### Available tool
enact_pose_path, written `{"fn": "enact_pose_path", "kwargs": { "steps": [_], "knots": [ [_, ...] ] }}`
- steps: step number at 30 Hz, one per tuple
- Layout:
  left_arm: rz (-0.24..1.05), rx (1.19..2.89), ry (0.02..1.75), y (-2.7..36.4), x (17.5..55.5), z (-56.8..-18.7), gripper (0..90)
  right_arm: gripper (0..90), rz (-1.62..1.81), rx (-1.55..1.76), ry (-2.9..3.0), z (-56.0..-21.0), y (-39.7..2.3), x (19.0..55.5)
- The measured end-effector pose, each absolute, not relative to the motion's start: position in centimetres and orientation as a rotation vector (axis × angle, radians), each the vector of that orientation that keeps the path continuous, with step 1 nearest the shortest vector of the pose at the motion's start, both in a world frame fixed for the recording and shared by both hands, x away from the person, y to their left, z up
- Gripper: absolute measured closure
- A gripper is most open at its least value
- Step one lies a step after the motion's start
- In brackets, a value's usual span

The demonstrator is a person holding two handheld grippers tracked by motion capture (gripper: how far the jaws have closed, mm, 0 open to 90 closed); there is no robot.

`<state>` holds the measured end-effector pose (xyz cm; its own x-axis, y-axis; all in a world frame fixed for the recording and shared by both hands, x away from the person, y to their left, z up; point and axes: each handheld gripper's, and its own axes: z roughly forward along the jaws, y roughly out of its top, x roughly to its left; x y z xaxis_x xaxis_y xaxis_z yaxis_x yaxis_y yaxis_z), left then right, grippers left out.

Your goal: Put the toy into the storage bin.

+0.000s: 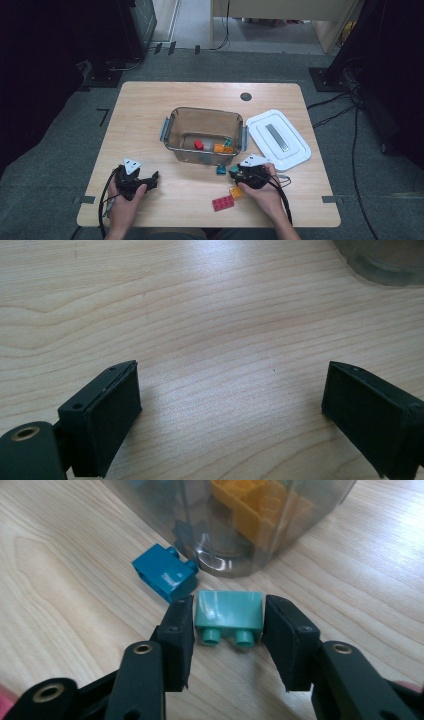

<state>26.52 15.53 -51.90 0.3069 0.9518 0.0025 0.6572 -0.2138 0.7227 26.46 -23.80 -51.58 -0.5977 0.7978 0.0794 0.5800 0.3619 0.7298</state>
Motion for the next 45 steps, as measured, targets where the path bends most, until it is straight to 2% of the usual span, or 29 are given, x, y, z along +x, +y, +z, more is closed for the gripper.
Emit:
{"fn": "enact_pose_path", "kwargs": {
  "steps": [16, 34, 45],
  "knots": [
    [0.611, 1.957, 1.424, 15.5, 26.5, -51.9, 8.4, 60.1, 1.106, 1.23, 2.342, -51.0, -24.9, 26.2],
    [0.612, 1.957, 1.424, 15.5, 26.5, -51.9, 8.3, 60.1, 1.129, 1.291, 2.284, -48.2, -28.9, 26.0],
    [0.612, 1.957, 1.424, 15.5, 26.5, -51.9, 8.3, 60.2, 1.148, 1.27, 2.242, -45.2, -30.4, 26.6]
  ]
}}
